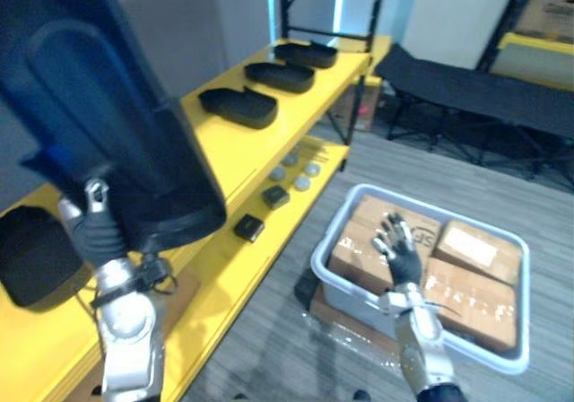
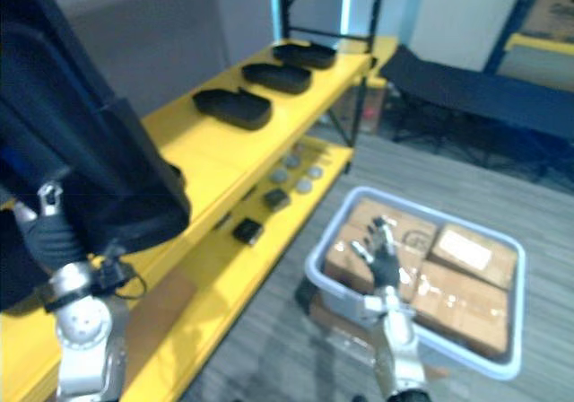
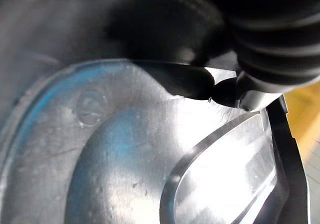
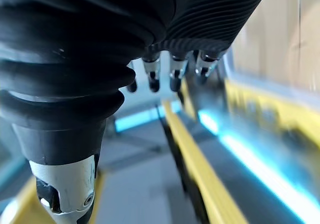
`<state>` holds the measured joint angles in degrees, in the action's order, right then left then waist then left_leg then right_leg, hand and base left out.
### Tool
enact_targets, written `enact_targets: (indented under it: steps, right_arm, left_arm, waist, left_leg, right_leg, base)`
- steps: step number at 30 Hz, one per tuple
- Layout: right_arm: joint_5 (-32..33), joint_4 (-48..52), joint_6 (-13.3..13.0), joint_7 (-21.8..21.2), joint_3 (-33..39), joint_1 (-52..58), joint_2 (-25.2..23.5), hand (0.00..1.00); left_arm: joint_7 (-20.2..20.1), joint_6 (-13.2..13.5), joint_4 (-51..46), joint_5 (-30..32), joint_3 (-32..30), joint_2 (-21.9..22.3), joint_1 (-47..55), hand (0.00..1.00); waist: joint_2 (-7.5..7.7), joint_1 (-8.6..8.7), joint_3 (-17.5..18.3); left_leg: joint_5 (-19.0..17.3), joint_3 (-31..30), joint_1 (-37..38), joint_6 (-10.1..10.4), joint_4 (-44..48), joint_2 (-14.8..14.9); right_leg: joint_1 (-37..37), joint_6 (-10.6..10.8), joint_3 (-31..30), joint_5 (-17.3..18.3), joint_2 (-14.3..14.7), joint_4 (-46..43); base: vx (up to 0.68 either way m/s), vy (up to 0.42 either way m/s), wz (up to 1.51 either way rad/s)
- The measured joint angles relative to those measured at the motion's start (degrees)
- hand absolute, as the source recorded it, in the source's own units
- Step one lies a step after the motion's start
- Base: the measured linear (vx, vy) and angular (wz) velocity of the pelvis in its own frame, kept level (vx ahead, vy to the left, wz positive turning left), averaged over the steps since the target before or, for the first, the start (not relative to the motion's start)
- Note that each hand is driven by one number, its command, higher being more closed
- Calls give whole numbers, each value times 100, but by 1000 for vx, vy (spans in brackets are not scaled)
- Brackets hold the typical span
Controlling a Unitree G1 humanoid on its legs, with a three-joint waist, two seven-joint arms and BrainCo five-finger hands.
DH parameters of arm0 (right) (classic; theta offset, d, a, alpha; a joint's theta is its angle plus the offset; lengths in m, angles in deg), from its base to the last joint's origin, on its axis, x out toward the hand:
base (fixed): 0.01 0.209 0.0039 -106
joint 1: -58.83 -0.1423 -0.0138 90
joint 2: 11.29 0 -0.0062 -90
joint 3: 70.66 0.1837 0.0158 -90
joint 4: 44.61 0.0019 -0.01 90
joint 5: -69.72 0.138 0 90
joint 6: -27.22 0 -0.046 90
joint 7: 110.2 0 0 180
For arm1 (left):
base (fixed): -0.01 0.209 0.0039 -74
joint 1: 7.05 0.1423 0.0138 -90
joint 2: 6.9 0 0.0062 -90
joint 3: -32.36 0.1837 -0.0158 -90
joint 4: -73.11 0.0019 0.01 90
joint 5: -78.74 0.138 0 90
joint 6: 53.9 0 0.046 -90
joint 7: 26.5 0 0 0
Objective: Walk over and take plastic housings, then place them on the shelf
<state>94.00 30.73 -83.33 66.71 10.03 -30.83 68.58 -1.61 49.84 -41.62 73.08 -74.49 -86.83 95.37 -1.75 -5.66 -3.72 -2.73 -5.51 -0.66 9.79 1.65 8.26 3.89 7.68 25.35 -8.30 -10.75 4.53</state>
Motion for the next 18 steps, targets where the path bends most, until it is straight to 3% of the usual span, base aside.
enact_targets:
  steps: [4, 7, 9, 10, 13, 14, 18]
  right_arm:
    - [-106, -111, 64, 73, -503, -208, -67, 0]
    - [-214, -286, 65, 176, -670, -286, -132, 0]
    - [-262, -349, 65, 224, -669, -298, -161, 0]
    - [-270, -375, 65, 278, -659, -305, -154, 0]
    - [-320, -386, 67, 588, -501, -305, -68, 0]
    - [-387, -386, 70, 677, -466, -321, -36, 0]
    - [-605, -380, 62, 828, -417, -411, -62, 0]
  left_arm:
    - [246, -3, -25, -11, -632, 260, 796, 100]
    - [291, 12, -133, -79, -1051, 424, 1222, 100]
    - [282, 73, -166, -158, -1263, 539, 1464, 100]
    - [201, 74, -185, -248, -1322, 551, 1517, 100]
    - [-260, 106, -220, -367, -1383, 677, 1520, 100]
    - [-416, 124, -225, -481, -1390, 678, 1545, 100]
    - [-807, 257, -224, -751, -1386, 738, 1652, 100]
  waist:
    - [74, -388, 67]
    - [122, -613, 149]
    - [127, -662, 175]
    - [183, -669, 194]
    - [143, -758, 74]
    - [167, -857, 39]
    - [275, -920, -157]
  left_leg:
    - [49, -512, -72, -66, -75, -201]
    - [138, -535, -160, -145, -154, -220]
    - [269, -443, -290, -171, -161, -231]
    - [347, -300, -375, -215, -142, -225]
    - [757, -58, -561, -168, -177, -314]
    - [813, -133, -562, -199, -238, -385]
    - [991, -377, -538, -264, -497, -529]
  right_leg:
    - [334, 110, 602, 162, -152, -1]
    - [540, 143, 1040, 301, -204, -2]
    - [751, 161, 1483, 372, -248, -5]
    - [846, 178, 1733, 394, -276, -29]
    - [1066, 198, 2340, 438, -469, -343]
    - [1079, 197, 2364, 443, -531, -406]
    - [1106, -3, 2320, 643, -668, -672]
  base:
    - [52, 16, 67]
    - [63, -3, 84]
    - [97, -3, 108]
    - [107, 17, 147]
    - [78, 94, 120]
    - [59, 125, 67]
    - [43, 85, 44]
